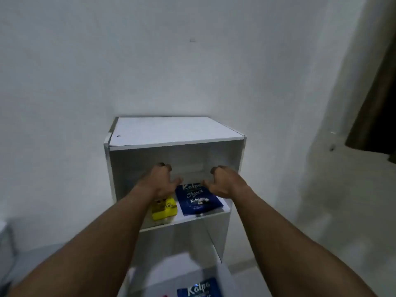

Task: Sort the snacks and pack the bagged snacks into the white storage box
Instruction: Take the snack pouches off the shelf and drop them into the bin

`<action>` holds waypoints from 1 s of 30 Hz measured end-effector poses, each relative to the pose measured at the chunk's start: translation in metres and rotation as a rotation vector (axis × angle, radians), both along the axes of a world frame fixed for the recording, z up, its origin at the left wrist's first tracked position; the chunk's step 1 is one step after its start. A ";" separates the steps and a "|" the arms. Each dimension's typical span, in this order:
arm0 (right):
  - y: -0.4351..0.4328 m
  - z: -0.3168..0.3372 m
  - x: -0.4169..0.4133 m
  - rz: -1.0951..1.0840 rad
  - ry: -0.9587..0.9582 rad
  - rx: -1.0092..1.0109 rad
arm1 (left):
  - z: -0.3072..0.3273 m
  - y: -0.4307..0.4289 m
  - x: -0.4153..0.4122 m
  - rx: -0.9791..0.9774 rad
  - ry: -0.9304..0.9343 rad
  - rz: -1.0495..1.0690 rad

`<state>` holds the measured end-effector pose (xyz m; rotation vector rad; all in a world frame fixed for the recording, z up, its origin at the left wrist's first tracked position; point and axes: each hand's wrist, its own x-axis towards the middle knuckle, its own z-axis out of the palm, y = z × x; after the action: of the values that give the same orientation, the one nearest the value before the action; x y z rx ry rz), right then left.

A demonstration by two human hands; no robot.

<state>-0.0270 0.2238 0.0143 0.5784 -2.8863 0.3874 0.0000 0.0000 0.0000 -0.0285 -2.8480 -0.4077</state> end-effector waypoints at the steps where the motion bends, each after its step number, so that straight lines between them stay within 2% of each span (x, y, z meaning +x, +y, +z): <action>1: -0.002 -0.006 -0.013 0.019 -0.021 0.003 | -0.004 -0.001 -0.008 -0.006 -0.009 0.026; 8: -0.016 -0.059 -0.096 0.115 -0.145 0.055 | -0.037 -0.011 -0.048 -0.038 -0.151 0.223; 12: -0.027 -0.091 -0.130 0.157 -0.211 0.151 | -0.064 -0.020 -0.071 0.015 -0.201 0.323; 16: -0.035 -0.113 -0.146 0.127 -0.311 0.152 | -0.089 -0.025 -0.080 0.073 -0.300 0.429; 22: -0.049 -0.104 -0.172 0.093 -0.433 0.229 | -0.100 -0.042 -0.100 0.318 -0.372 0.518; 30: -0.056 -0.103 -0.194 0.063 -0.514 0.118 | -0.099 -0.050 -0.120 0.503 -0.368 0.548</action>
<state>-0.2211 0.1680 -0.0891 0.6735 -3.4076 0.4304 -0.1199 -0.0505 -0.0990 0.9827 -2.8227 -1.0621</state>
